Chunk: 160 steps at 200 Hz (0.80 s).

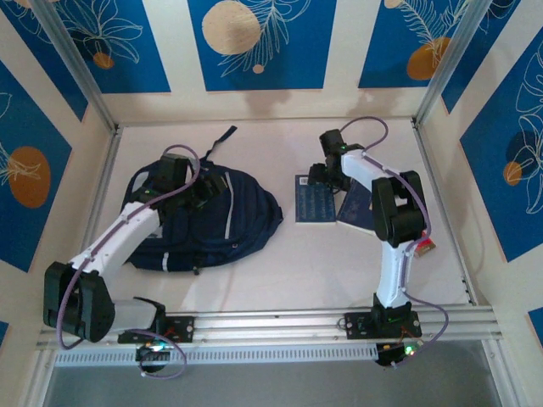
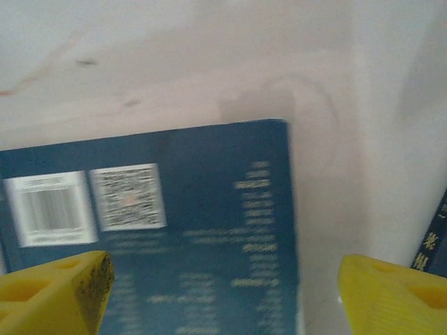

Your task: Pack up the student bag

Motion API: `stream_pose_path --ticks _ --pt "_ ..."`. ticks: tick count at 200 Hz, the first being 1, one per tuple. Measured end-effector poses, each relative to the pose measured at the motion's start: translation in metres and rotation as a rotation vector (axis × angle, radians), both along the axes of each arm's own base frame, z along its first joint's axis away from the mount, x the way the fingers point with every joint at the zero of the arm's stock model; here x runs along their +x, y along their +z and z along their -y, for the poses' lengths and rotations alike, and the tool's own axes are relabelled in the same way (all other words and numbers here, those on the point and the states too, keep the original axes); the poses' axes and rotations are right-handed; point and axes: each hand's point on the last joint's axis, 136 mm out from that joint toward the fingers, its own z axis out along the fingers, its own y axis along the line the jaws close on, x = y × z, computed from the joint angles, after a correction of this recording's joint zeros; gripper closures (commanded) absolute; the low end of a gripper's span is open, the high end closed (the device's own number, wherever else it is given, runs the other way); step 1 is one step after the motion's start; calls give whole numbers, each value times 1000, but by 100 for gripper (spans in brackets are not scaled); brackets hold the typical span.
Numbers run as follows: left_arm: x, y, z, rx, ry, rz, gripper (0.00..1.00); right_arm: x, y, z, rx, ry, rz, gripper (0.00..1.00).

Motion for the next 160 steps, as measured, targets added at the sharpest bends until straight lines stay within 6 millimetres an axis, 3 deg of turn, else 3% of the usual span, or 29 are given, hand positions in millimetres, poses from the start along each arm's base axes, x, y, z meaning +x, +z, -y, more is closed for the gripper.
stream_pose_path --ticks 17,47,81,108,137,160 --pt "0 1 3 -14 -11 -2 37 -4 -13 5 20 0 -52 24" --pt "-1 2 5 -33 -22 -6 39 -2 -14 -3 49 38 -68 38" --pt "-1 3 7 -43 -26 -4 39 -5 -13 -12 61 66 -68 77" --pt "2 1 10 -41 -40 -13 39 -11 -10 -13 75 70 -56 96" --pt "1 6 22 -23 -80 -1 39 -23 -9 -25 76 104 -46 100" --pt "-7 12 44 4 -154 22 40 -44 -7 -41 94 140 -40 100"
